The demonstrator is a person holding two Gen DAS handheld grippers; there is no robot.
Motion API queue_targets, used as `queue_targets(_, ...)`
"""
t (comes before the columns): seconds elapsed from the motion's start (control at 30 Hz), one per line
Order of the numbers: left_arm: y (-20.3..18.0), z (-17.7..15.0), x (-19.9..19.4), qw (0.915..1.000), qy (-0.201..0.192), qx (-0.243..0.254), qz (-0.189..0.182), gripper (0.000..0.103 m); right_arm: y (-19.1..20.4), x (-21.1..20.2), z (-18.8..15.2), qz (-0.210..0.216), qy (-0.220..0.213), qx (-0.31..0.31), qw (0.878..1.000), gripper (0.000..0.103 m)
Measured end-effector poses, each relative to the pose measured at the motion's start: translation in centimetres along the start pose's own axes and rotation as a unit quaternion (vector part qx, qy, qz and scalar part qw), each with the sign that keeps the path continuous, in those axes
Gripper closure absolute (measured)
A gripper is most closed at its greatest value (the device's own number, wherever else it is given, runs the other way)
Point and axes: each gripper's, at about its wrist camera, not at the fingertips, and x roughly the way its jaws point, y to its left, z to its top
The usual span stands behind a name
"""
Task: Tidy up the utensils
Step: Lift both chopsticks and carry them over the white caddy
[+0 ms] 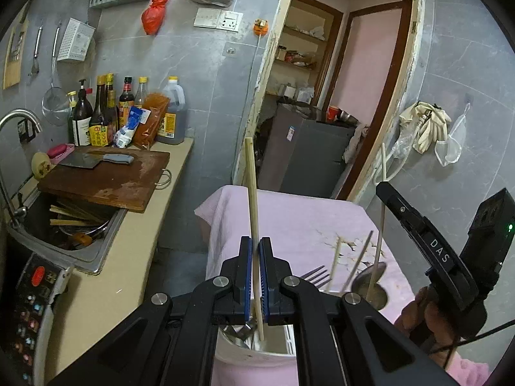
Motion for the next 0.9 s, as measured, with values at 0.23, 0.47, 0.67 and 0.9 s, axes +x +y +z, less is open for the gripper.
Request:
queue_targets(0.23,0.2,-1.1,1.6,0.9999,0.009,0.009,-0.002,0.098,-0.2,0.9,-0.8,-0.011,0.019,-0.008,1.0,0.098)
queue_targets(0.47,-0.2,-1.6,2.0,0.9998,0.014,0.008,-0.007,0.098,-0.8,1.1,-1.2,-0.024,0.03,0.002,0.999,0.098)
queue_targets(0.67,-0.5,-2.1,2.0,0.9998,0.018,0.007,-0.005,0.098,-0.8,1.0,-1.5,-0.026,0.038,-0.004,0.999,0.098)
queue_targets(0.9,-0.8,-2.7,2.1,0.9993,0.037,0.004,0.001,0.098,-0.9,0.0,-1.9,-0.026,0.053,-0.013,0.998,0.098)
